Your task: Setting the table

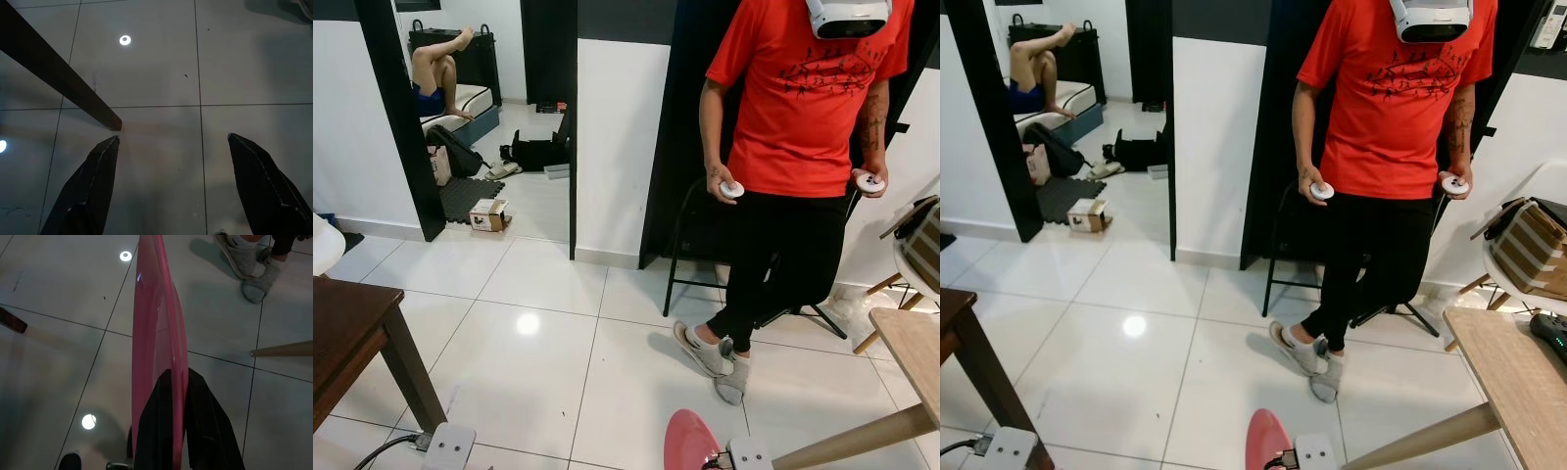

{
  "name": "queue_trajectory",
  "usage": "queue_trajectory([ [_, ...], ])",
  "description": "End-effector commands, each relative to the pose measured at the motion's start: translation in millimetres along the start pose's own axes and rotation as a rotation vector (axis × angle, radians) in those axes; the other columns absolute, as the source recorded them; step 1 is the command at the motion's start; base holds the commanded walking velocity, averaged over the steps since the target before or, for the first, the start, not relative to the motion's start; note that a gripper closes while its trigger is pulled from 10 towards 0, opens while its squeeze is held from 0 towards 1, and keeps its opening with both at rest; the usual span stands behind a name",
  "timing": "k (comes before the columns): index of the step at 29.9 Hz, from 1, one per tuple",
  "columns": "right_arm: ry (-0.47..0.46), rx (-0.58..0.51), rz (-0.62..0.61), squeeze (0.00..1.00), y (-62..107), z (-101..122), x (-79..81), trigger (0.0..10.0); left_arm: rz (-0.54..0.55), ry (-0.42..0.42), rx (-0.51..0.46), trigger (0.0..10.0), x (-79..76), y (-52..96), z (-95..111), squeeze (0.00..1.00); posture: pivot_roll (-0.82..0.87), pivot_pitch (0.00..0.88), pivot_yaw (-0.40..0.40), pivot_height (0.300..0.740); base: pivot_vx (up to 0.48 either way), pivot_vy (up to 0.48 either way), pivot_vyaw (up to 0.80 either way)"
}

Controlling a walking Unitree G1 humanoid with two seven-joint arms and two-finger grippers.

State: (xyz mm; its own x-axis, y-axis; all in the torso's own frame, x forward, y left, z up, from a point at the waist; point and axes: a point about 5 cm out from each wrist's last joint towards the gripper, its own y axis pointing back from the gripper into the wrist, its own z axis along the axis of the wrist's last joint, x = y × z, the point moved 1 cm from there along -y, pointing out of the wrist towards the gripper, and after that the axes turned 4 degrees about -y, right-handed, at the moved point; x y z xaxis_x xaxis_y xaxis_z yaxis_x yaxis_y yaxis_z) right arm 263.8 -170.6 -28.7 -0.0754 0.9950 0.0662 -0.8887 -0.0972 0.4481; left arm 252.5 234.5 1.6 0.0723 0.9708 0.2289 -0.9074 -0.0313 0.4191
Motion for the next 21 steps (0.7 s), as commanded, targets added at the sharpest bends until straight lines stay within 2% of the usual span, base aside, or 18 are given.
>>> queue_trajectory([
  [1,-0.002,0.01,-0.004,0.0,1.6,-4.6,0.2,10.0,-0.002,-0.015,0.026,10.0,0.9,2.1,-8.1,0.0,0.07,0.086,0.033,0.74,0.0,0.0,0.0],
  [4,-0.008,0.01,-0.004,0.0,1.3,-4.5,0.4,10.0,-0.003,-0.015,0.025,10.0,0.7,1.8,-7.9,0.0,0.07,0.083,0.034,0.74,0.0,0.0,0.0],
  [7,-0.033,0.017,-0.012,0.0,1.2,-5.3,-0.8,10.0,-0.003,-0.016,0.026,10.0,0.8,1.7,-8.1,0.0,0.07,0.084,0.034,0.74,0.0,0.0,-0.8],
  [21,-0.023,0.016,-0.01,0.0,1.4,-6.0,-0.6,10.0,-0.004,-0.017,0.029,10.0,0.6,2.0,-9.8,0.0,0.07,0.088,0.034,0.74,0.0,0.0,-0.8],
])
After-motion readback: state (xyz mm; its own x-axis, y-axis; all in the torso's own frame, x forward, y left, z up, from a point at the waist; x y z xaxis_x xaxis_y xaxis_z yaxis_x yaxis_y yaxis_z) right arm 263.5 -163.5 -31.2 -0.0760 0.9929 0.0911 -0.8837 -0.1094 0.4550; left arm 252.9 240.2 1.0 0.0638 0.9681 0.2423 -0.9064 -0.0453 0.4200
